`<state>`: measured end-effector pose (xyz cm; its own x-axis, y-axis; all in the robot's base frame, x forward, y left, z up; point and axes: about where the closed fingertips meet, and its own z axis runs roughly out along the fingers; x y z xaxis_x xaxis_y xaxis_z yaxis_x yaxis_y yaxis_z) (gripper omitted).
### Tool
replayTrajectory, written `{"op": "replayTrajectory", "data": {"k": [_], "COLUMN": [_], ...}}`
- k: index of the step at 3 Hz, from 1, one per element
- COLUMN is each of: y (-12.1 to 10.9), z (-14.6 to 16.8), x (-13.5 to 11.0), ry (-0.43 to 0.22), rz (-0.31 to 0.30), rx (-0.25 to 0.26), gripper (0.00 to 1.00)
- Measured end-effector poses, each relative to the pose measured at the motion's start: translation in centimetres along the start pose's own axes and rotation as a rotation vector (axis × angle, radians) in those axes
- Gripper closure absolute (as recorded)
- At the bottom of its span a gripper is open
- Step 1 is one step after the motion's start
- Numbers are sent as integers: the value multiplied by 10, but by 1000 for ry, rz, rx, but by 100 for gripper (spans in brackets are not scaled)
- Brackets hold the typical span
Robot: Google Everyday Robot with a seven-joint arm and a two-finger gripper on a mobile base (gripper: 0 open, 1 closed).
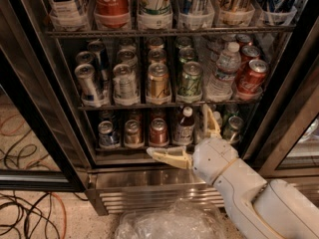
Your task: Pick orange can from middle shelf of fridge
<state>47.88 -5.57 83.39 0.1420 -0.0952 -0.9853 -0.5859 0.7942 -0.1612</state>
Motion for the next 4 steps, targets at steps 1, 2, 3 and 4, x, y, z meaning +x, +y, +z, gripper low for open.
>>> {"op": "replayTrajectory", "data": {"k": [1, 2, 3, 4], "y": [15, 28, 36, 33], "z": [10, 19, 23, 26], "x": [2, 5, 3, 1], "ry": [-7, -12, -32, -68], "rz": [-52, -73, -58, -8], "rx": [-32, -53, -28, 43], "gripper": [0, 0, 0, 0]}}
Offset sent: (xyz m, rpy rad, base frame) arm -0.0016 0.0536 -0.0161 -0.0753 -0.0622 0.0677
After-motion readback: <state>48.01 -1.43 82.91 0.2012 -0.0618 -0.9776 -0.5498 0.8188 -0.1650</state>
